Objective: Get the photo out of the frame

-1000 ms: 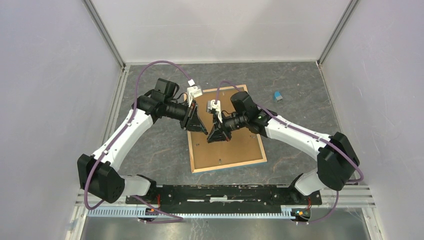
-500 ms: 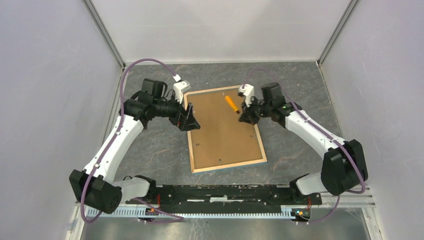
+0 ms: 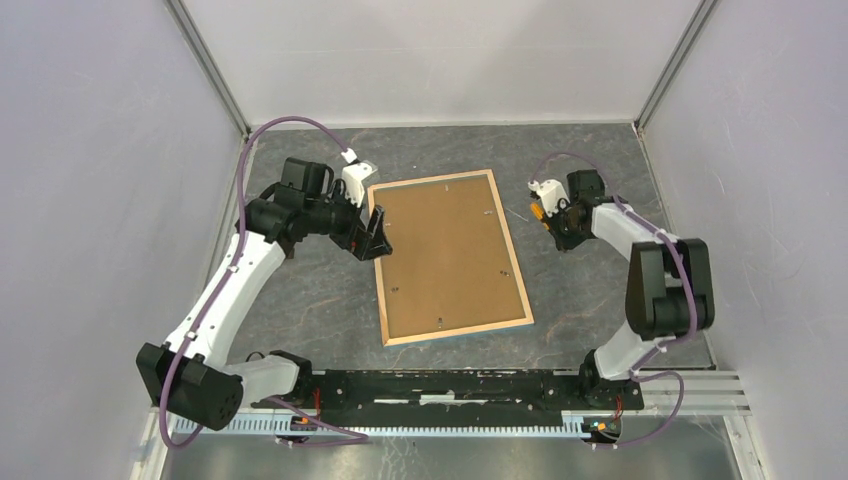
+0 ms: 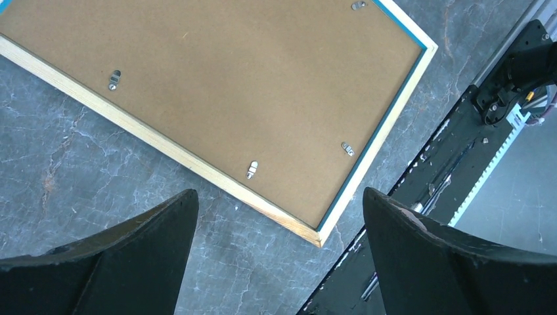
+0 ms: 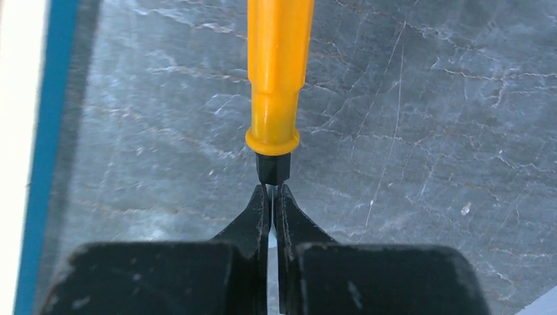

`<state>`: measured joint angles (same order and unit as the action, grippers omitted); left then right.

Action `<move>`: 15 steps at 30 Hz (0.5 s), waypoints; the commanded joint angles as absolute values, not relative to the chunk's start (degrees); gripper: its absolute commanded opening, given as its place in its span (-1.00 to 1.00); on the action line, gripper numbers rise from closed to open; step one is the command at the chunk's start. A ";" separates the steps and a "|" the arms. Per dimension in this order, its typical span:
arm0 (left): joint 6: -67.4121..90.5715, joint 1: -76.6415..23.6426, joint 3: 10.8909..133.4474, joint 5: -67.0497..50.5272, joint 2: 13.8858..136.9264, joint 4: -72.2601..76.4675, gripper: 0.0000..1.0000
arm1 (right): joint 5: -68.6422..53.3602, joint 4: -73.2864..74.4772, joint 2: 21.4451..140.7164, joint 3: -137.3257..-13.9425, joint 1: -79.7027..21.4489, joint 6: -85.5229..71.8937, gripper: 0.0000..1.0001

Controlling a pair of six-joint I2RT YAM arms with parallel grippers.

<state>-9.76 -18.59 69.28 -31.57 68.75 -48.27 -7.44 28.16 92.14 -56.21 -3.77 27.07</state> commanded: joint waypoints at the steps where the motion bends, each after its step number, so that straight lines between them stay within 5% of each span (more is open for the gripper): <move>1: -13.04 -18.43 71.98 -30.64 67.98 -49.46 1.00 | -3.90 28.28 97.35 -63.08 -3.60 29.79 -1.00; 11: -18.53 -18.54 71.64 -27.97 70.01 -54.82 1.00 | 0.90 29.26 108.55 -72.02 -2.45 27.30 -1.00; 15: -20.72 -18.79 71.19 -27.33 70.28 -55.79 1.00 | 1.60 29.13 110.04 -72.77 -1.77 26.68 -0.80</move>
<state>-15.49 -18.61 69.82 -28.53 69.97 -53.93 -0.49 29.17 108.44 -70.83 -2.59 27.83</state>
